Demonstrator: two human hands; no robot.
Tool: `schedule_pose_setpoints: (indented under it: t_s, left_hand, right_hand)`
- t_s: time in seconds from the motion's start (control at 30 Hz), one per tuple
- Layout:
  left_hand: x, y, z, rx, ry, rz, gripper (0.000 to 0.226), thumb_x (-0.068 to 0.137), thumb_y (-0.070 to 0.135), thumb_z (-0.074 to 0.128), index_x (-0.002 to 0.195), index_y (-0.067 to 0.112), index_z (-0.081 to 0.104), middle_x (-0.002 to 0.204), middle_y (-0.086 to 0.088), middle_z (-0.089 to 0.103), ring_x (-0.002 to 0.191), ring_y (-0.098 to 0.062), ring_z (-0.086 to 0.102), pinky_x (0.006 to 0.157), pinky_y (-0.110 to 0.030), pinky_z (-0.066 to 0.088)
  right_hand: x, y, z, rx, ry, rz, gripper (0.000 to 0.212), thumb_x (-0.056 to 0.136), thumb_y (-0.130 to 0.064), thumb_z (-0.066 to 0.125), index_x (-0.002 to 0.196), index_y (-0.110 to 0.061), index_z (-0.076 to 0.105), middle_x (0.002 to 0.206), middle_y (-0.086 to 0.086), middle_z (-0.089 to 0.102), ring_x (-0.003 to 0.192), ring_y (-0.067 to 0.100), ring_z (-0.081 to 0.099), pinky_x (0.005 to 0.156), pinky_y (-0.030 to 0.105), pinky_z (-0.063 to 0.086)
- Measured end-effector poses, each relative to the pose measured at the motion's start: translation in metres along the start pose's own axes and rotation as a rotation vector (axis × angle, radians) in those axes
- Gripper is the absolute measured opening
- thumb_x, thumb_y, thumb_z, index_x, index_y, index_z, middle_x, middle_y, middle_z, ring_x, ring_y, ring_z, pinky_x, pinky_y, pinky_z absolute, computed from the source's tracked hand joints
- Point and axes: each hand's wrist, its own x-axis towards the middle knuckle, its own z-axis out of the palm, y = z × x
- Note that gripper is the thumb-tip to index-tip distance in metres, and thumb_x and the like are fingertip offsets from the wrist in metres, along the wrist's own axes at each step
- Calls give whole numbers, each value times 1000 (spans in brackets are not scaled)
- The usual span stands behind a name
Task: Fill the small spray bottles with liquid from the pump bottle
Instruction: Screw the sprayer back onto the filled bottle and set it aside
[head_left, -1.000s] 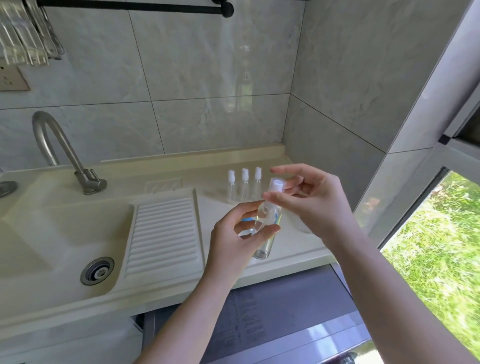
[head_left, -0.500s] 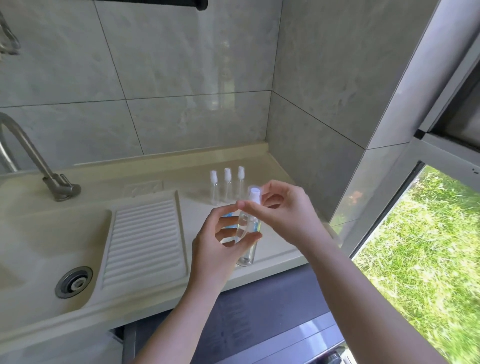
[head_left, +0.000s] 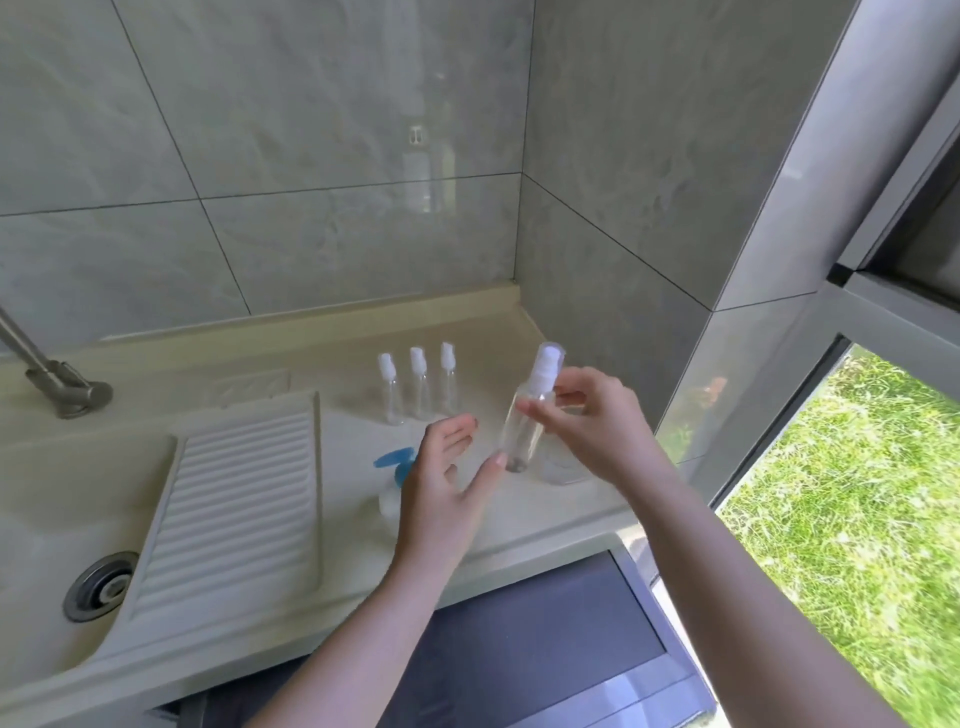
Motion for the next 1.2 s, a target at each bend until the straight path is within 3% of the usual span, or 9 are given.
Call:
schedule_pose_setpoints:
  t_s: [0.17, 0.37, 0.5, 0.57, 0.7, 0.97, 1.2]
  left_hand:
    - [37, -8, 10, 3, -78, -72, 23, 92, 8, 67, 110, 22, 63, 115, 9, 68, 107, 1, 63, 88, -9, 46]
    - [80, -20, 32, 80, -190, -159, 22, 93, 11, 65, 112, 24, 65, 110, 11, 72, 101, 1, 66, 92, -17, 49]
    - [99, -37, 48, 78, -171, -220, 22, 93, 8, 64, 109, 23, 65, 106, 9, 73, 100, -6, 67, 94, -24, 50]
    - [105, -43, 53, 85, -169, -231, 23, 92, 7, 64, 107, 24, 66, 104, 9, 74, 99, -7, 68, 95, -27, 51]
    - [117, -57, 58, 110, -165, -238, 23, 92, 4, 63, 105, 22, 66, 100, 8, 75, 99, -9, 68, 94, -27, 51]
    - [123, -66, 60, 113, -166, -255, 24, 93, 8, 63, 109, 26, 64, 98, 11, 75, 99, -7, 67, 93, -26, 50]
    - [126, -65, 57, 100, -133, -246, 27, 94, 9, 62, 113, 28, 59, 98, 10, 75, 101, -9, 67, 99, -36, 50]
  right_hand:
    - [74, 45, -3, -158, 82, 5, 29, 85, -36, 75, 84, -8, 71, 86, 11, 69, 85, 24, 64, 79, 36, 49]
    - [155, 100, 25, -145, 103, 67, 26, 82, -29, 75, 77, -5, 65, 73, 8, 62, 68, 23, 54, 60, 32, 34]
    - [195, 129, 46, -113, 56, 95, 18, 79, -23, 80, 77, -12, 65, 89, 16, 69, 83, 29, 67, 76, 38, 53]
    - [205, 136, 54, -102, 56, 88, 21, 76, -20, 82, 75, -21, 62, 90, 18, 68, 84, 34, 67, 77, 44, 53]
    - [221, 144, 69, -99, 57, 82, 41, 75, -15, 82, 61, -31, 46, 87, 16, 66, 84, 33, 66, 76, 40, 50]
    - [239, 149, 86, -60, -3, 80, 14, 78, -15, 79, 80, -9, 67, 93, 16, 68, 89, 30, 68, 83, 41, 52]
    - [245, 146, 87, -104, -25, 50, 16, 78, -15, 78, 85, -3, 71, 88, 14, 71, 86, 29, 68, 79, 37, 51]
